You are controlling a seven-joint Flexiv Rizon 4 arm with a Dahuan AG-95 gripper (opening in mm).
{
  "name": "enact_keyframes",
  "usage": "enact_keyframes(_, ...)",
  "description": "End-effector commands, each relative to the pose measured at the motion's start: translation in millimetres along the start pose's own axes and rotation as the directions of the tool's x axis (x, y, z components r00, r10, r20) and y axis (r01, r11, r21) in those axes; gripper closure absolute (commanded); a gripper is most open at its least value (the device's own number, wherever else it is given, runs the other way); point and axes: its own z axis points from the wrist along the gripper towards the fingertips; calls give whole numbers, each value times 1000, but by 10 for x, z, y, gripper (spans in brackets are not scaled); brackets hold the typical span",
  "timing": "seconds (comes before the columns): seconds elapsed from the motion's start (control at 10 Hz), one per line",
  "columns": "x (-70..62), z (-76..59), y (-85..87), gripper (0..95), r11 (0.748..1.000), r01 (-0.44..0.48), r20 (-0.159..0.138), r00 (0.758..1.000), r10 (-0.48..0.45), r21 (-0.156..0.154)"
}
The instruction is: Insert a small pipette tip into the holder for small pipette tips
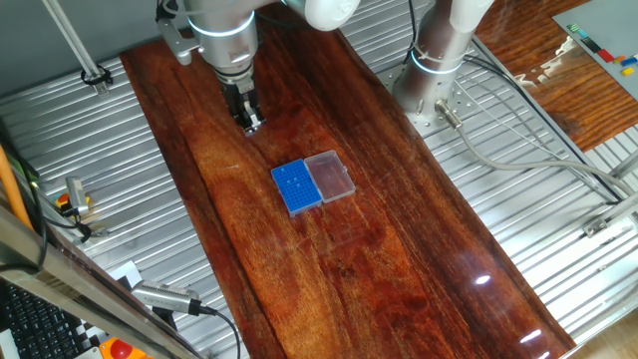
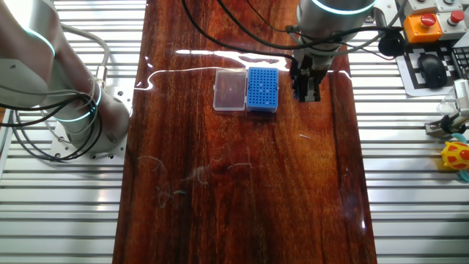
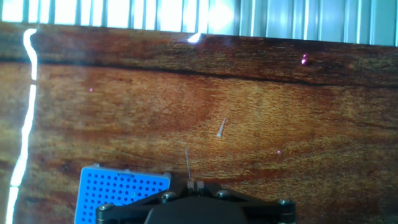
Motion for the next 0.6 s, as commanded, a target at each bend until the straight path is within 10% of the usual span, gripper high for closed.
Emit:
enact_keyframes(0.1, 57, 29, 6, 950, 998, 62, 3, 998, -62, -2)
enact_keyframes(0.6, 26, 53, -45, 950, 990, -142, 3, 990, 142, -7)
